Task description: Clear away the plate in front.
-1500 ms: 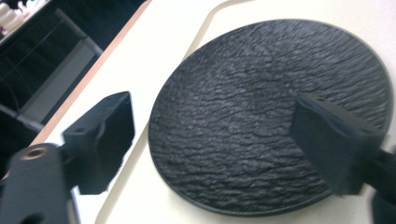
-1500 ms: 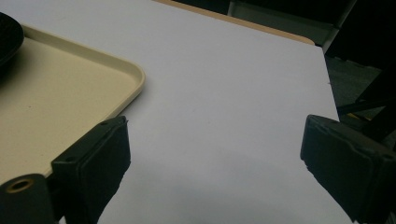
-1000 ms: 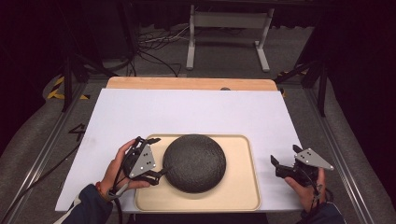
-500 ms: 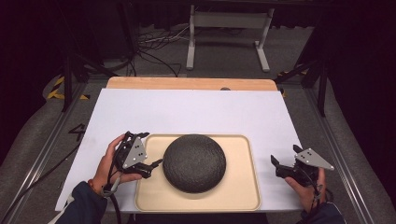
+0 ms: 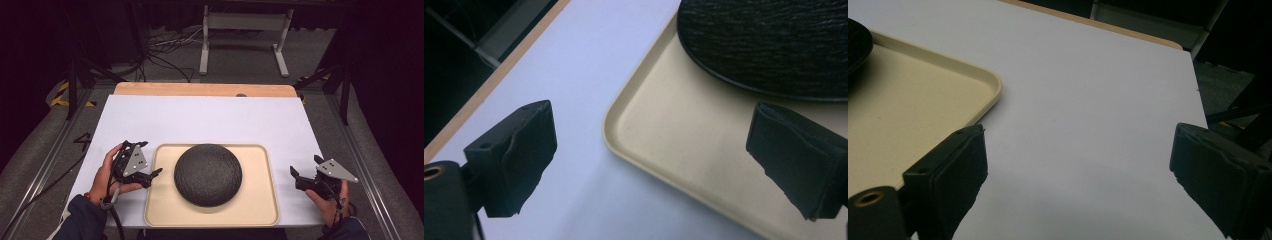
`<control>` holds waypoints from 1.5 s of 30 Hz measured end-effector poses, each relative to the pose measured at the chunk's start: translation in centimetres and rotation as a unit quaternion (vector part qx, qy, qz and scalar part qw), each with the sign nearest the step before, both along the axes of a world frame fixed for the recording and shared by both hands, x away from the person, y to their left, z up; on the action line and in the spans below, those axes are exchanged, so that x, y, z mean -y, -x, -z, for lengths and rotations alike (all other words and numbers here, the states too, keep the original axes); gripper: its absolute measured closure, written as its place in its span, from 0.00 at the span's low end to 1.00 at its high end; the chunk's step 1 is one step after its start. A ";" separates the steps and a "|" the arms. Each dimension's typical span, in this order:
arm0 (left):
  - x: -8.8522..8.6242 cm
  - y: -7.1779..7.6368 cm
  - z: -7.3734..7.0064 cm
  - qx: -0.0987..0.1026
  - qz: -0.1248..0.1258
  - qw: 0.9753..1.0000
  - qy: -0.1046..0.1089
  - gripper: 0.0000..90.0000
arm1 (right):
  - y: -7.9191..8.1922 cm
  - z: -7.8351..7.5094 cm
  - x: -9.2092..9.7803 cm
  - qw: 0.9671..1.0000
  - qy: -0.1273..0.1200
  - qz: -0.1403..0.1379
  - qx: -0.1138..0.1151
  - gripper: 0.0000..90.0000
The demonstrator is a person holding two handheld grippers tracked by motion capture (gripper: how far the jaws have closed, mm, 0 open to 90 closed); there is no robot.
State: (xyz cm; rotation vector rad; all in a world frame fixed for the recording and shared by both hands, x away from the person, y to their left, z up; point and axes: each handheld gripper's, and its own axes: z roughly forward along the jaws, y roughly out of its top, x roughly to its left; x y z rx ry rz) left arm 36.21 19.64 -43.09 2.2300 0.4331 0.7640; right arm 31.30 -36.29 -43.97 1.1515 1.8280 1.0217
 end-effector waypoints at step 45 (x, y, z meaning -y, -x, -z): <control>-7.9 2.3 3.2 -0.079 -0.094 0.986 0.108 0.07 | -0.2 0.1 0.0 1.000 -0.003 -0.001 -0.003 0.09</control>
